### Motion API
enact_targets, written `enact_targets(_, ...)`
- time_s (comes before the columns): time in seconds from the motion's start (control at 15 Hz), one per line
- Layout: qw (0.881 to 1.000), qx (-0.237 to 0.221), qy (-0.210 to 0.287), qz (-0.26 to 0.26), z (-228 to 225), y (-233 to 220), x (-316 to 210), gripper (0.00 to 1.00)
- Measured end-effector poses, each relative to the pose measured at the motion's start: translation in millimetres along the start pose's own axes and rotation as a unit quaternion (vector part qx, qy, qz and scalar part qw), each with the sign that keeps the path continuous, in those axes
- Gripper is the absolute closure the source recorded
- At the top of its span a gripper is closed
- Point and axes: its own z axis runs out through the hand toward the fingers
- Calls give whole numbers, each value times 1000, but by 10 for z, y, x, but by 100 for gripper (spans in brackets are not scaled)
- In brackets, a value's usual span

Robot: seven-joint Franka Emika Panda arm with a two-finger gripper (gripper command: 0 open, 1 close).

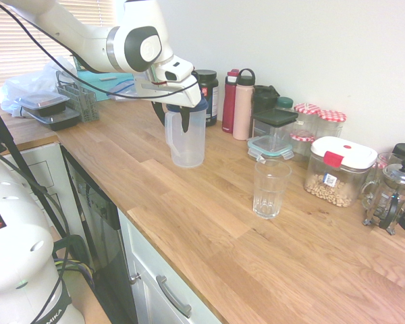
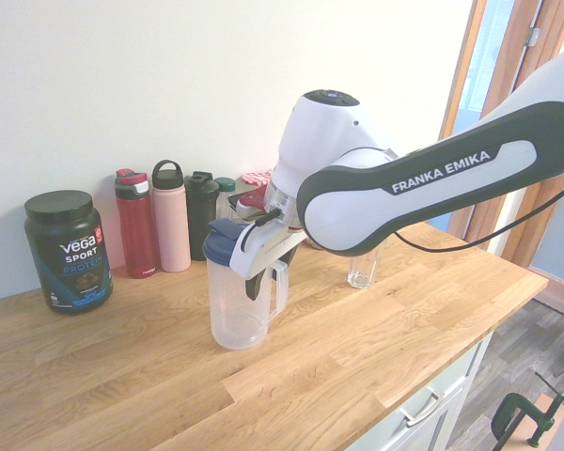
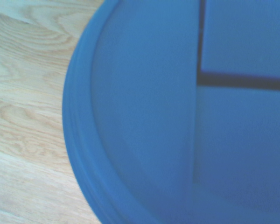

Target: Pour me some water

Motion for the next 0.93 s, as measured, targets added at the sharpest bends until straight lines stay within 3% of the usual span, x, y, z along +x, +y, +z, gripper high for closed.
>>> enact_targets(0.93,1000,-2,0,1,-28,5,-60,100)
